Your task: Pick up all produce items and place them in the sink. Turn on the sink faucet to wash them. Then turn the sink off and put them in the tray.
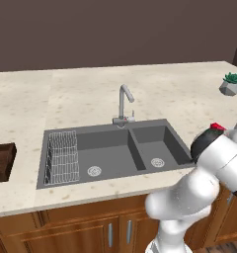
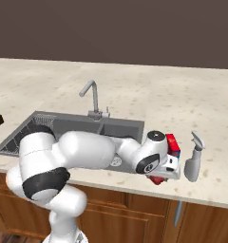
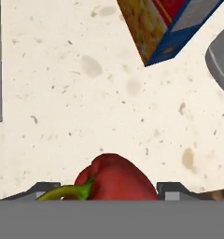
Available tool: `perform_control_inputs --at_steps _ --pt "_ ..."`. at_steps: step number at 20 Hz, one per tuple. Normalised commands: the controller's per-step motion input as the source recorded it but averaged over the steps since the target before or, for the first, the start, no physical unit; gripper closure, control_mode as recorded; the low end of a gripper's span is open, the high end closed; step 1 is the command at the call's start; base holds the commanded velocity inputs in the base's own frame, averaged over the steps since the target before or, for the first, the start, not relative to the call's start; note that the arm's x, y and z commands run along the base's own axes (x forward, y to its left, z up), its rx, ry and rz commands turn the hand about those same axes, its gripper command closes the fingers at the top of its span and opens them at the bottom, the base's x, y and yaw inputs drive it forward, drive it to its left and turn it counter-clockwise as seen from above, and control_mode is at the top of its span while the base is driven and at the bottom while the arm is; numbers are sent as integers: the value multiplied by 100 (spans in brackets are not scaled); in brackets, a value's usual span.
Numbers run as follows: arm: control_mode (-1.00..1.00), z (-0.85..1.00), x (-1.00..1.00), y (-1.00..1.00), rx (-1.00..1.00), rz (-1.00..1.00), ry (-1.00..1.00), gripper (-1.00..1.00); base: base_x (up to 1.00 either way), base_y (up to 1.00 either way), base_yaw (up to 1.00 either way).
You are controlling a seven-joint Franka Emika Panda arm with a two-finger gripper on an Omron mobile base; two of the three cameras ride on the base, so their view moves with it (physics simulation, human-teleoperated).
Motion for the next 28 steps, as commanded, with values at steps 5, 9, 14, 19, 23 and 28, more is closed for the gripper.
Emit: perform_control_inputs --at_steps 5,9,14,19,23,28 --pt "-100 75 -24 99 0 0 -8 100 0 0 0" --pt "-100 65 0 100 0 0 -1 100 0 0 0" --pt "-100 39 1 100 0 0 0 100 0 0 0" --pt "-100 22 13 100 0 0 -3 100 0 0 0" --pt "-100 16 27 100 0 0 -6 100 0 0 0" --pt "-100 8 37 100 0 0 -7 100 0 0 0"
